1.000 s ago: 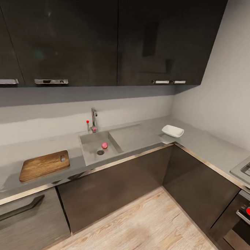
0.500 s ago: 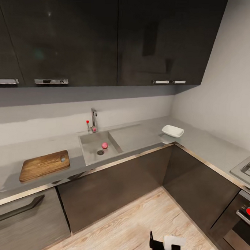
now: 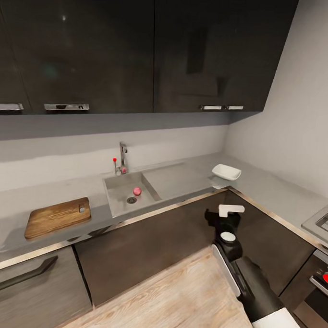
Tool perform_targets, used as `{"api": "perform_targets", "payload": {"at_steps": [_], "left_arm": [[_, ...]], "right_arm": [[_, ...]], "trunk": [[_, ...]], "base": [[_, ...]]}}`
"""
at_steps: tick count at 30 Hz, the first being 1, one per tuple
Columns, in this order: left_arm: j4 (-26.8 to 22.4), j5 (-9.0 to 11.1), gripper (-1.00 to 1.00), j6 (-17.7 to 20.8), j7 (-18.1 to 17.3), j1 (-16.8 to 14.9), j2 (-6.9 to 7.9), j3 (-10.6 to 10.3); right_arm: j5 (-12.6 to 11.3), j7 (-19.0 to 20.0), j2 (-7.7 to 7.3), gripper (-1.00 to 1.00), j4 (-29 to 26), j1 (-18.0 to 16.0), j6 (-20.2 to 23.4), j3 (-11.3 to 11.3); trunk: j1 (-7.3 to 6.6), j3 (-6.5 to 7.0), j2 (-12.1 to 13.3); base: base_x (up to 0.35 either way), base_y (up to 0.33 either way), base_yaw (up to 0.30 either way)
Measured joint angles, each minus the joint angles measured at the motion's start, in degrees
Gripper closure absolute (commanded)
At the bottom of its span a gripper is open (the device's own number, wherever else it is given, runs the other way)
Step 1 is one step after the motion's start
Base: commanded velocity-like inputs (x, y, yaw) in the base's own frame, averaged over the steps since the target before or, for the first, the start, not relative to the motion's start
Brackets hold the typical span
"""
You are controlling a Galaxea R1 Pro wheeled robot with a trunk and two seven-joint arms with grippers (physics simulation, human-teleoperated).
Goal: In the kitchen, take the Vidalia onion out of the sink, dice it on the chopping board with the paring knife, put the diced onion into the bowl on the countertop, then place both the paring knife and the chopping board into the sink.
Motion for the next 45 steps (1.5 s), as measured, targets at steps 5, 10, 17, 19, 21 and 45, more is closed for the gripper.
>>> {"api": "perform_targets", "payload": {"at_steps": [5,10,17,19,21,45], "left_arm": [[0.92,0.01,-1.00,0.09,0.05,0.00,-0.89,-0.07],[2.75,0.04,-1.00,0.20,0.23,-0.03,-1.05,-0.06],[4.74,0.04,-1.00,0.19,0.35,-0.09,-1.26,0.03],[4.83,0.04,-1.00,0.21,0.38,-0.09,-1.30,0.03],[5.03,0.09,-1.00,0.23,0.39,-0.10,-1.38,0.00],[6.26,0.05,-1.00,0.15,0.38,-0.10,-2.71,-0.13]], "right_arm": [[-2.54,0.34,-0.03,-1.00,1.64,-7.73,6.20,-5.75],[-4.16,0.72,-0.08,-1.00,5.64,-10.64,8.61,-7.31],[-4.47,7.49,-0.40,-1.00,6.92,-11.14,9.05,-7.59],[-4.37,9.08,-0.52,-1.00,7.01,-11.15,9.10,-7.65],[-4.32,10.18,-0.61,-1.00,7.06,-11.16,9.14,-7.70],[-4.55,11.05,-0.73,-1.00,6.43,-11.17,9.17,-7.72]], "trunk": [[-0.02,0.00,0.00],[-0.02,-0.01,0.00],[-0.02,-0.01,0.00],[-0.02,-0.01,-0.01],[-0.02,-0.01,-0.01],[-0.02,-0.01,0.00]], "base": [[0.190,-0.164,0.000],[0.242,-0.194,0.000],[0.271,-0.192,0.000],[0.275,-0.204,0.000],[0.274,-0.213,0.000],[0.245,-0.238,0.000]]}}
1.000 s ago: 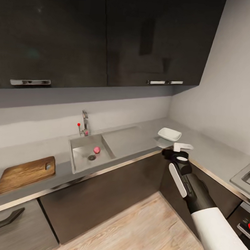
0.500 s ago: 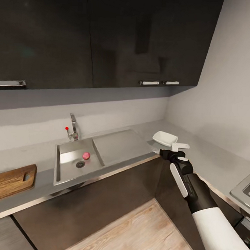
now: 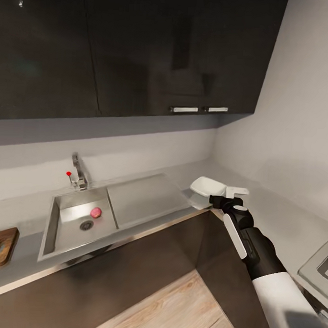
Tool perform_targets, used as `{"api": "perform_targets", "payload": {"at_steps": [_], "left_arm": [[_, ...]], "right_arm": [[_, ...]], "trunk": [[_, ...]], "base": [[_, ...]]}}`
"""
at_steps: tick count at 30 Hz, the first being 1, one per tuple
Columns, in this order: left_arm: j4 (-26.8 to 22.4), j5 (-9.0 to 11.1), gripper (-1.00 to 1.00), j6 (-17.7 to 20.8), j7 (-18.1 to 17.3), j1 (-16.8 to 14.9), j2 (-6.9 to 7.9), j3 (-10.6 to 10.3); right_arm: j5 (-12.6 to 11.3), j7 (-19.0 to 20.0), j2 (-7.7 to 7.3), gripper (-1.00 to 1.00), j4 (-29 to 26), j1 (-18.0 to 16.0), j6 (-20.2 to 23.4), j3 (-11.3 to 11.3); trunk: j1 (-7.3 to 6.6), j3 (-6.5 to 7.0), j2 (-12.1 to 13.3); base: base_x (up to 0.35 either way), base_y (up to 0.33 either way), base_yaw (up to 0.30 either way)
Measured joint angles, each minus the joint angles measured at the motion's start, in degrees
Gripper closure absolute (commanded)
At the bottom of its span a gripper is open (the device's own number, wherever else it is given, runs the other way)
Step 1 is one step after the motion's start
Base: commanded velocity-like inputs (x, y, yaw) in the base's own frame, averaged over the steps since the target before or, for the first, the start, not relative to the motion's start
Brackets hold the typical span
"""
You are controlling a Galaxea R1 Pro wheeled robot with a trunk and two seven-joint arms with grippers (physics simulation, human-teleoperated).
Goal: In the kitchen, take the Vidalia onion out of the sink, dice it on the chopping board with the paring knife, put the diced onion into the bowl on the countertop, then place both the paring knife and the chopping board into the sink.
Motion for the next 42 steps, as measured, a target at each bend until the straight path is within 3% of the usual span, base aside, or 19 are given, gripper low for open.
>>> {"api": "perform_targets", "payload": {"at_steps": [8,13,16,27,42], "left_arm": [[0.03,0.05,-1.00,-0.07,-0.09,0.01,0.00,0.00],[0.06,0.07,-1.00,-0.07,-0.11,0.01,0.00,0.02],[0.07,0.07,-1.00,-0.04,-0.08,0.00,0.00,0.00],[0.60,0.07,-1.00,-0.07,-0.20,0.00,-0.01,0.00],[0.46,0.07,-1.00,-0.08,-0.38,0.01,-0.06,0.00]], "right_arm": [[-0.06,1.14,-0.01,-1.00,-0.03,0.01,-0.01,-0.21],[-0.12,4.57,0.07,-1.00,-0.02,-0.01,0.36,-5.67],[-0.14,5.05,0.08,-1.00,-0.01,0.01,0.70,-6.81],[-0.10,5.31,0.23,-1.00,0.05,0.01,0.79,-7.28],[-0.07,5.28,0.48,-1.00,0.05,0.01,0.81,-7.20]], "trunk": [[0.02,0.00,0.01],[0.01,0.00,0.00],[0.00,0.00,0.00],[0.01,0.00,0.01],[0.02,-0.06,0.01]], "base": [[0.074,-0.061,0.000],[0.116,-0.064,0.000],[0.239,-0.154,0.000],[0.245,-0.157,0.000],[0.014,-0.007,0.000]]}}
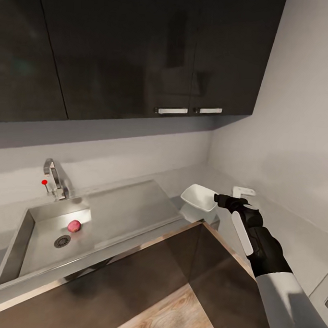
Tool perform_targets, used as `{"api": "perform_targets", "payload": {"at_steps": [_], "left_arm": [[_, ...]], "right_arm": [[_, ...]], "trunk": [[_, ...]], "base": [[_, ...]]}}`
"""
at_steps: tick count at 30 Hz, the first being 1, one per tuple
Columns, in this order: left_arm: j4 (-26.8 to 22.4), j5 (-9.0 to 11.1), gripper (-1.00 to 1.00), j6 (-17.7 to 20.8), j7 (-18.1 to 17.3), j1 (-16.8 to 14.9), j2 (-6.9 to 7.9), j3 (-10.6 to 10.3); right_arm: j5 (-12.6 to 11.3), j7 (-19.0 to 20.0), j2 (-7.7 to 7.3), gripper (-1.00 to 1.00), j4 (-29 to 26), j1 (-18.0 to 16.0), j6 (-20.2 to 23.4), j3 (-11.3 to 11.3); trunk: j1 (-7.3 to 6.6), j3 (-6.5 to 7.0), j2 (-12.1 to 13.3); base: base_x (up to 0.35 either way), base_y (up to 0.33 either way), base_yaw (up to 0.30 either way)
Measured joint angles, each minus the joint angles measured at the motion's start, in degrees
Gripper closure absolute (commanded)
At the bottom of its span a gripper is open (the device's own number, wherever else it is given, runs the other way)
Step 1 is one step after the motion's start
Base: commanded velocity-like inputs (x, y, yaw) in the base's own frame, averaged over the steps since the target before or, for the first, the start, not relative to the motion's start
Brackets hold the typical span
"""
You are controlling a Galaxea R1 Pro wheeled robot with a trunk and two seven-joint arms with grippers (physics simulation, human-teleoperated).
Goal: In the kitchen, take the Vidalia onion out of the sink, dice it on the chopping board with the paring knife, put the diced onion into the bowl on the countertop, then place both the paring knife and the chopping board into the sink.
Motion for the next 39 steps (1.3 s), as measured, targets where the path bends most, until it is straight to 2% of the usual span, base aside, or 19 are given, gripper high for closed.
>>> {"api": "perform_targets", "payload": {"at_steps": [19,28,39], "left_arm": [[0.20,0.00,-1.00,0.00,0.00,0.00,-0.37,0.00],[0.07,0.00,-1.00,-0.11,0.00,0.00,-0.39,-0.16],[0.68,0.00,-1.00,-3.54,0.06,0.24,-0.48,-0.47]], "right_arm": [[0.09,0.00,0.11,-1.00,0.39,-0.02,0.00,0.01],[0.09,0.00,0.20,-1.00,0.69,-0.01,-0.01,0.01],[0.09,0.00,0.12,-1.00,0.70,0.05,0.00,0.01]], "trunk": [[-0.01,-1.10,0.00],[0.00,-1.74,0.00],[0.00,-2.56,0.00]], "base": [[0.137,0.000,0.000],[0.026,0.000,0.000],[0.001,0.000,0.000]]}}
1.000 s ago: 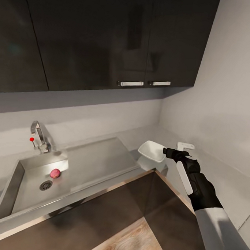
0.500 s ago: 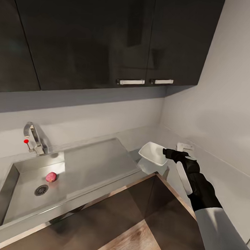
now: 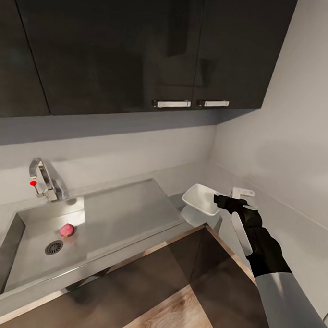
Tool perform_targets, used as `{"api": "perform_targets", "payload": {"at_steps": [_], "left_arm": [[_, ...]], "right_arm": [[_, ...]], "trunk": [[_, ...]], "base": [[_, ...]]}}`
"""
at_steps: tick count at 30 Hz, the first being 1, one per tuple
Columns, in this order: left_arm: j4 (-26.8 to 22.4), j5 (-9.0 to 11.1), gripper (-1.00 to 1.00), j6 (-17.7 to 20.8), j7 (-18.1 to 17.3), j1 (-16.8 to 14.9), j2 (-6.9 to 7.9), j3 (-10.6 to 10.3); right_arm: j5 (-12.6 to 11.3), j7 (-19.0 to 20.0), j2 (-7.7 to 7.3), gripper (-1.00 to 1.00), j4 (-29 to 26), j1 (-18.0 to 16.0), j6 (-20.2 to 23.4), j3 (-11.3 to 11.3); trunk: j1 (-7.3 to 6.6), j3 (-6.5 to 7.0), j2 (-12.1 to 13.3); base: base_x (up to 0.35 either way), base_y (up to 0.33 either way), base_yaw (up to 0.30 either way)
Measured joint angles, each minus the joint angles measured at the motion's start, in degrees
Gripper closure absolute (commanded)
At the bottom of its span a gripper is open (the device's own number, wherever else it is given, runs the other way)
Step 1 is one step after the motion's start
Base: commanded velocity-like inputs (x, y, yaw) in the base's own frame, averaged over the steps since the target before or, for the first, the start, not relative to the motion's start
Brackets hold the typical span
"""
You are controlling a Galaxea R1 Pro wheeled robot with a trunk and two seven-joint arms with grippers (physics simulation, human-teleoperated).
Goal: In the kitchen, take the Vidalia onion out of the sink, dice it on the chopping board with the paring knife, put the diced onion into the bowl on the countertop, then place both the paring knife and the chopping board into the sink.
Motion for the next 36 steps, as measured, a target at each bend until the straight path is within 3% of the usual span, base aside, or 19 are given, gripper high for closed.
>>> {"api": "perform_targets", "payload": {"at_steps": [36], "left_arm": [[2.93,0.00,-1.00,-0.06,0.01,-0.04,-0.17,0.29]], "right_arm": [[-0.02,0.14,0.19,-1.00,0.29,-0.03,-0.03,0.07]], "trunk": [[0.00,-2.83,0.00]], "base": [[0.049,-0.061,0.000]]}}
